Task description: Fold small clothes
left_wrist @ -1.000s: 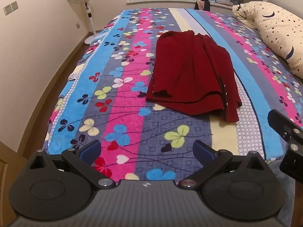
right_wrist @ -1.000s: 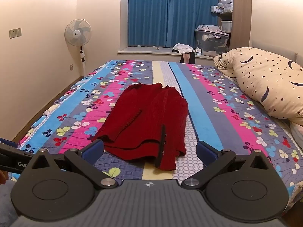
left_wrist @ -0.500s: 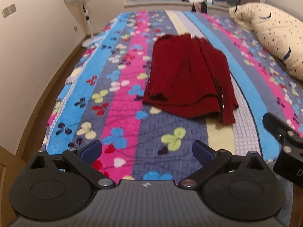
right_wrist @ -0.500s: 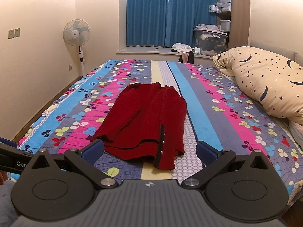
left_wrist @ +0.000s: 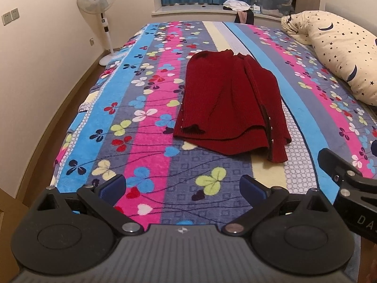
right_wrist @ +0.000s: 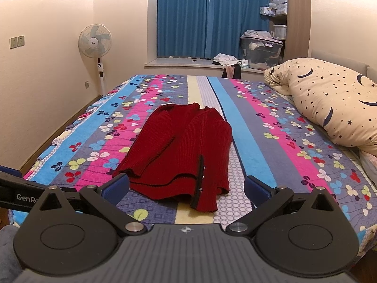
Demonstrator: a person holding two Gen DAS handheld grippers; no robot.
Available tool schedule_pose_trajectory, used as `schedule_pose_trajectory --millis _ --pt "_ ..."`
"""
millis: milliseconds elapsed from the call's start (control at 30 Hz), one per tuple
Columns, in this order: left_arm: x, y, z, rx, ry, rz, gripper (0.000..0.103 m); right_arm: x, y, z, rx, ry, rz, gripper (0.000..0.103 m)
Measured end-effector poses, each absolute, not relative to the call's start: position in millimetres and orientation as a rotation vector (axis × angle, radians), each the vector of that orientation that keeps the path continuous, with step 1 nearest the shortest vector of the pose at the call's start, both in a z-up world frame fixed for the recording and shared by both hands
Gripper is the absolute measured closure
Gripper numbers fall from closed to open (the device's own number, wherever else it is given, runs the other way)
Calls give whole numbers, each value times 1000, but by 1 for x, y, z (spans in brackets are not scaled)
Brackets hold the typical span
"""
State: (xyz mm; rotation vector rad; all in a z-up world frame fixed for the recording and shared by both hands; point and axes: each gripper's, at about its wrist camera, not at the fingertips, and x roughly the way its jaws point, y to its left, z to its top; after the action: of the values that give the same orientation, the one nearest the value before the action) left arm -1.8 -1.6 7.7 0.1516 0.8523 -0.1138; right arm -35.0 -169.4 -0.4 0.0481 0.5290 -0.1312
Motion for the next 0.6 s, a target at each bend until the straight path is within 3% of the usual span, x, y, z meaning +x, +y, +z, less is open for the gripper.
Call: schedule_pose_trajectory --millis 600 --pt "-1 -2 7 158 857 -128 0 -35 -172 -2 52 530 -134 1"
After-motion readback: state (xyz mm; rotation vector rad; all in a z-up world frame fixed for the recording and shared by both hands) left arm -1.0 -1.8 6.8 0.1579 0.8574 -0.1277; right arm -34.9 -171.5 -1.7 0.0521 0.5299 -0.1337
